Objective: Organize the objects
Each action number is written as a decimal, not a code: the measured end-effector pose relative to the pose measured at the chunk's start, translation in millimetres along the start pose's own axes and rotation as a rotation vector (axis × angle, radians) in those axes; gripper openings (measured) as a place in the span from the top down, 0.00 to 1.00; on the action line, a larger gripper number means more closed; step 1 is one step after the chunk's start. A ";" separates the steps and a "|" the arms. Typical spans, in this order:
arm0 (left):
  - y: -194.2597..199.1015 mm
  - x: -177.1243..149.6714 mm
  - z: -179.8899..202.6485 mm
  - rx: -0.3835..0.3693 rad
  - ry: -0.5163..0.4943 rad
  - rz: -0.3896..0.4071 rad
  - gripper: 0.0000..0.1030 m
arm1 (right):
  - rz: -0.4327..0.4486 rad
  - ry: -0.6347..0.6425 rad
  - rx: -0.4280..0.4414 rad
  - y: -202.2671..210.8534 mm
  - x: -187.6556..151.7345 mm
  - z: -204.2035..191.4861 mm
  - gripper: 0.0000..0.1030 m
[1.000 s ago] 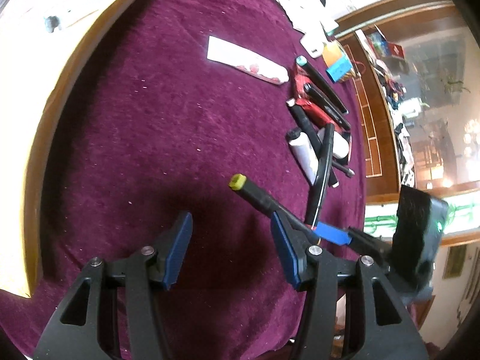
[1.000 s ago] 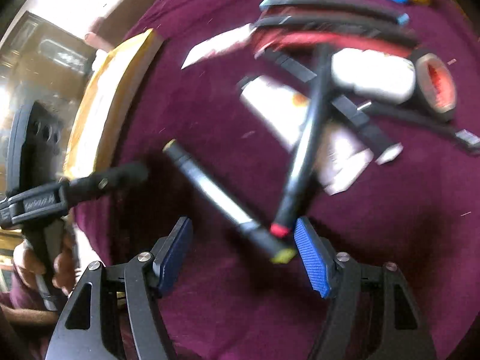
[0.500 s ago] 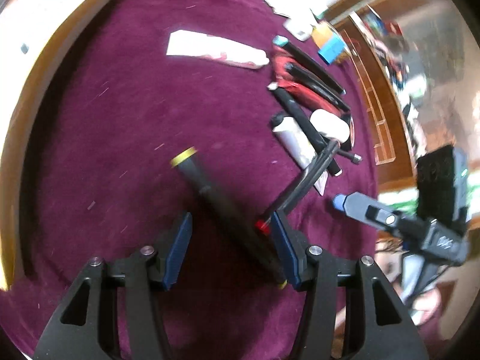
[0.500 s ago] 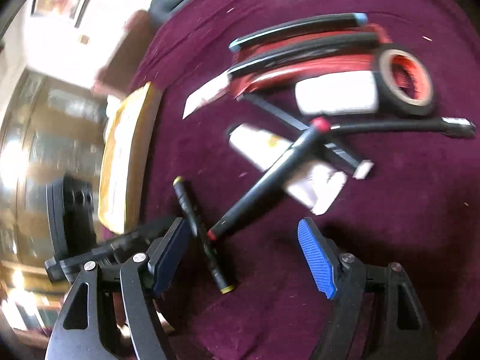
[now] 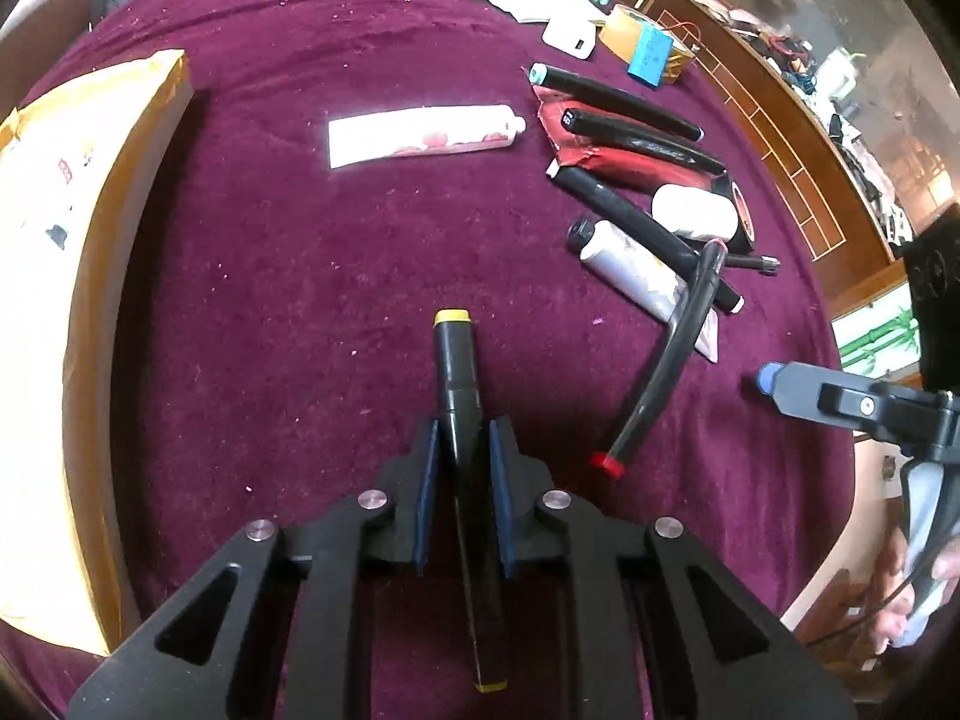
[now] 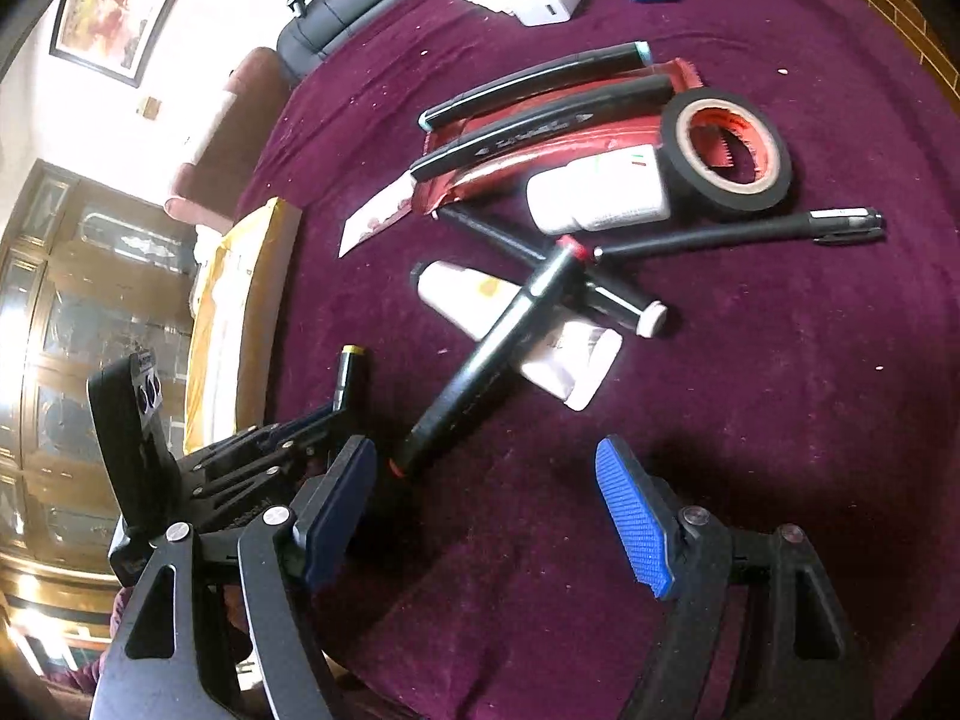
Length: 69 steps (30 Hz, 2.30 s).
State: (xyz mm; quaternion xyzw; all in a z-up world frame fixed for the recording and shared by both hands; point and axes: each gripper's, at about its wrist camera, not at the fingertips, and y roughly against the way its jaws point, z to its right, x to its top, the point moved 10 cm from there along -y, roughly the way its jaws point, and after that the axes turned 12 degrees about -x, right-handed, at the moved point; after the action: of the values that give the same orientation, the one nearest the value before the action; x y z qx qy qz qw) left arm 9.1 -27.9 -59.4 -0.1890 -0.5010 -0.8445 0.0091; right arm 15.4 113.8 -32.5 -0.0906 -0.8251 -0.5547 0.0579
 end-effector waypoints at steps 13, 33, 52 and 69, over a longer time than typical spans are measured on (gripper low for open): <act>-4.8 -14.3 28.9 0.060 -0.287 0.038 0.88 | 0.029 -0.023 -0.198 -35.8 21.4 -21.5 0.31; 127.4 29.0 -78.9 -0.203 0.033 0.237 0.88 | 0.147 -0.154 -0.070 10.9 28.3 -50.8 0.87; 134.3 37.3 -183.0 -0.141 0.165 0.204 0.87 | 0.006 0.159 0.108 -36.3 35.2 -257.0 0.87; 86.7 46.6 -191.3 -0.121 0.200 0.106 0.88 | -0.083 0.203 -0.175 -141.6 66.3 -273.5 0.87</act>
State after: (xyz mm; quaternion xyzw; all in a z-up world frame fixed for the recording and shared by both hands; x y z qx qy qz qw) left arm -75.8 -225.5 -52.6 -0.1302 -0.4351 -0.8861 0.0920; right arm -80.9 -185.8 -44.2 -0.0044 -0.7663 -0.6330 0.1100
